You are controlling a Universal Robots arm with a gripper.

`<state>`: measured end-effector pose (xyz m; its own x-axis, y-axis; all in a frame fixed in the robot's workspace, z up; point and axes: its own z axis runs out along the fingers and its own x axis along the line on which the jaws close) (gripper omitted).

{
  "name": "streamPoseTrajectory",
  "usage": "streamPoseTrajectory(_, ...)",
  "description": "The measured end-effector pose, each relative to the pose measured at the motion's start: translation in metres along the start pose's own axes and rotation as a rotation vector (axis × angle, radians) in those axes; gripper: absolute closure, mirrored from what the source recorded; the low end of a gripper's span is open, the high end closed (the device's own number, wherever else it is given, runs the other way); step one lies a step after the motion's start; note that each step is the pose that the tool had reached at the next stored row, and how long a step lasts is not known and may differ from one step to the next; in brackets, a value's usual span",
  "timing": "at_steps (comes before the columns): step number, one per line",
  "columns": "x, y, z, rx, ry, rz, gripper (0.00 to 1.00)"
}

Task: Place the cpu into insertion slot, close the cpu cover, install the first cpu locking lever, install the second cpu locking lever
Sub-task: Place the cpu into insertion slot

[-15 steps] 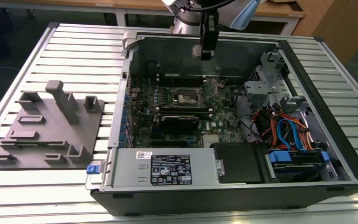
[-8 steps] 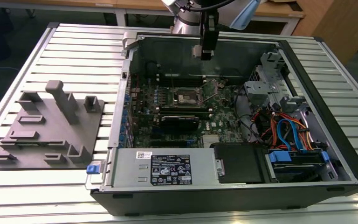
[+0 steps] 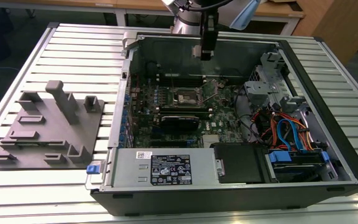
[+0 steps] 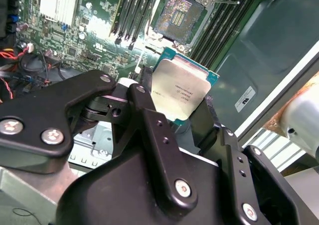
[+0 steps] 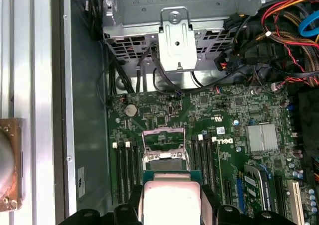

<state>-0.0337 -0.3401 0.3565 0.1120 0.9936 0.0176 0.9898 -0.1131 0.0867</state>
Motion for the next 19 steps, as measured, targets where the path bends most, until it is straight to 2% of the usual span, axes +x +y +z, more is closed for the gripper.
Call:
streamPoseTrajectory(3, 0.0, -0.0001, 0.0009, -0.0006, -0.0035, 0.041, 0.46)
streamPoseTrajectory(5, -0.0005, -0.001, 0.0018, -0.0008, -0.0032, 0.042, 0.46)
streamPoseTrajectory(11, -0.0009, -0.0024, 0.0067, 0.0007, 0.0085, 0.003, 0.46)
streamPoseTrajectory(19, -0.0012, -0.0027, 0.0096, 0.0018, 0.0125, -0.039, 0.46)
